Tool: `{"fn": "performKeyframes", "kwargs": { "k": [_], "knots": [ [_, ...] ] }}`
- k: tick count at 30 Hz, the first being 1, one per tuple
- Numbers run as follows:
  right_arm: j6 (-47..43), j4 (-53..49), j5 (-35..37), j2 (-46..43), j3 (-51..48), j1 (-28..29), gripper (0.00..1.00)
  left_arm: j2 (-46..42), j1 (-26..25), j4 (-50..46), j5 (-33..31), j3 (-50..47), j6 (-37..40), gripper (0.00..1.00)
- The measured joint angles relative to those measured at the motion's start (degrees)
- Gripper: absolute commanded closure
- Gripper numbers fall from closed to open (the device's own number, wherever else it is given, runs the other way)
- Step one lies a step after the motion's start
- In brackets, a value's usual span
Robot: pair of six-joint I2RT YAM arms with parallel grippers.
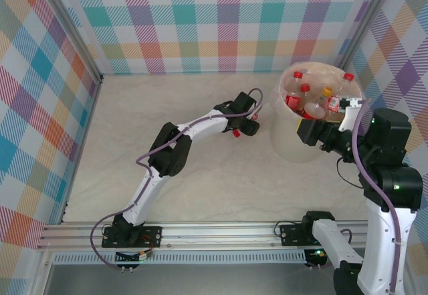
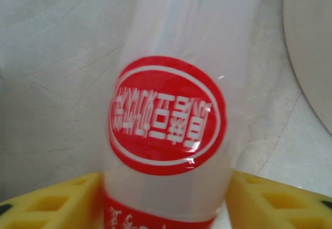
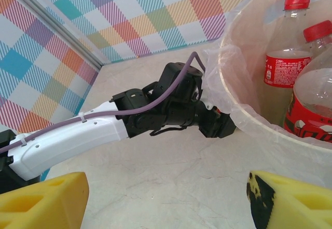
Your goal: Put the plastic bottles in the bin
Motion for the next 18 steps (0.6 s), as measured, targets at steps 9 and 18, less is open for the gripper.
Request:
{"fn": "performKeyframes", "kwargs": {
  "k": [9,18],
  "knots": [
    [0.0,-0.1,0.0,-0.7,0.0,0.0,0.20,-2.0,0.0,1.6,0.5,-3.5,-0.2,0.55],
    [0.3,0.0,-0.6,-0.7,0.0,0.0,0.21,-21.3,-0.2,8.5,0.7,-23.1,-4.6,0.56]
  ]
}}
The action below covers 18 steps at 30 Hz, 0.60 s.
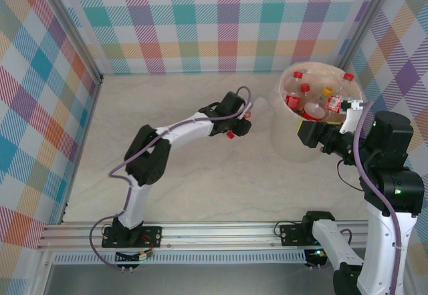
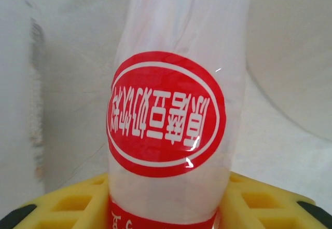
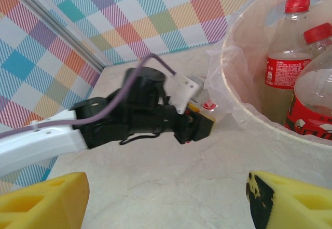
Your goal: Put the plastic bottles in the bin
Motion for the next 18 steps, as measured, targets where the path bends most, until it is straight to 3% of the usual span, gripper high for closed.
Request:
{"fn": "performKeyframes", "kwargs": {
  "k": [5,10,14,18],
  "knots": [
    [1.9,3.2,-4.5,0.6,0.0,0.0,0.22,-16.0,-1.0,9.3,0.1,-12.6,-7.1,0.57],
    [6.8,12.4,-9.4,0.9,-4.3,1.4,0.21,-29.4,-3.7,11.2,-5.3,-21.7,-9.5,0.58],
    [8.7,19.3,-6.7,3.9,-6.8,11.9,0.20,-41.0,-4.3,10.4,-8.7,-30.6,-12.3,0.62],
    [10.0,27.9,-2.0,7.3,-12.5,22.3,0.19,-49.0,-4.1,11.1,-5.8,-36.9,-16.7,0.61]
  ]
}}
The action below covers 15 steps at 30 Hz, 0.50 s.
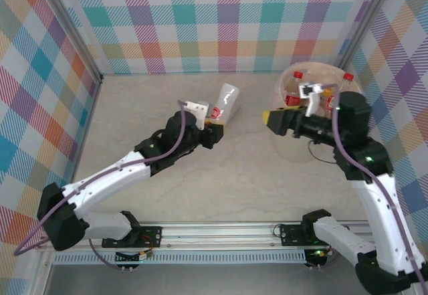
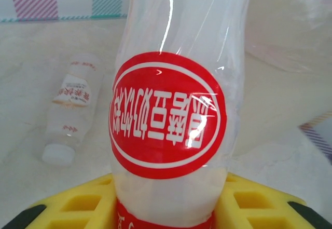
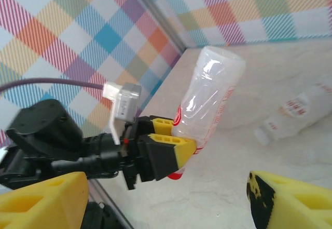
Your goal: Put the plastic bottles in the bin
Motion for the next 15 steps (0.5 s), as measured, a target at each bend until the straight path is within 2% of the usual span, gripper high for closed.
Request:
{"fn": "performKeyframes", "kwargs": {
  "k": [3,8,11,15],
  "knots": [
    [1.6,5.9,3.3,3.2,-5.4,3.7,0.18,-2.1,-0.1,1.4,3.2,-2.7,-2.5,0.60],
    [6.7,16.3,6.1,4.7,-16.7,4.8,0.13,-4.2,-0.5,4.3,7.1,-7.1,-4.6,0.60],
    [8.4,18.7,6.3,5.3,-17.3,4.8,0.09,-4.2,-1.3,7.1,9.5,-8.4,-5.3,0.59],
    [9.8,22.6,6.6,5.4,-17.3,4.8,0.08,-3.9,-1.8,9.5,11.4,-8.5,-5.7,0.60]
  ]
}}
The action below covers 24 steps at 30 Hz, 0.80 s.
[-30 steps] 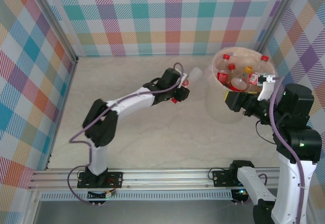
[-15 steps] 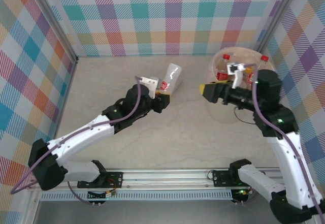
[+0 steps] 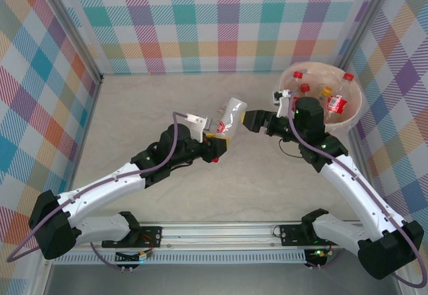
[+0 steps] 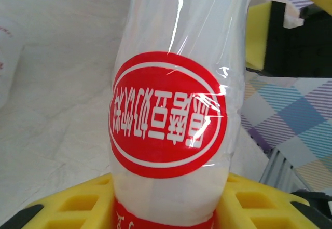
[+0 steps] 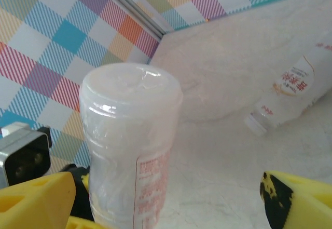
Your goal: Put the plastic bottles in the bin
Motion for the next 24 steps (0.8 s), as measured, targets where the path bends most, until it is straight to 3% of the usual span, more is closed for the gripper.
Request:
{"fn": "performKeyframes", "kwargs": {
  "k": [9,19,24],
  "knots": [
    [4.1,6.9,-1.8,3.0,-1.1,0.0,0.10,3.2,-1.2,5.0,2.4,0.0,-1.5,0.60],
    [5.4,8.0,-0.8,3.0,-1.4,-0.1,0.32,7.3,-1.7,9.3,3.7,0.0,-3.2,0.60],
    [5.1,6.5,0.2,3.0,-1.4,0.0,0.29,7.5,-2.0,9.4,3.8,0.2,-3.2,0.60]
  ]
}}
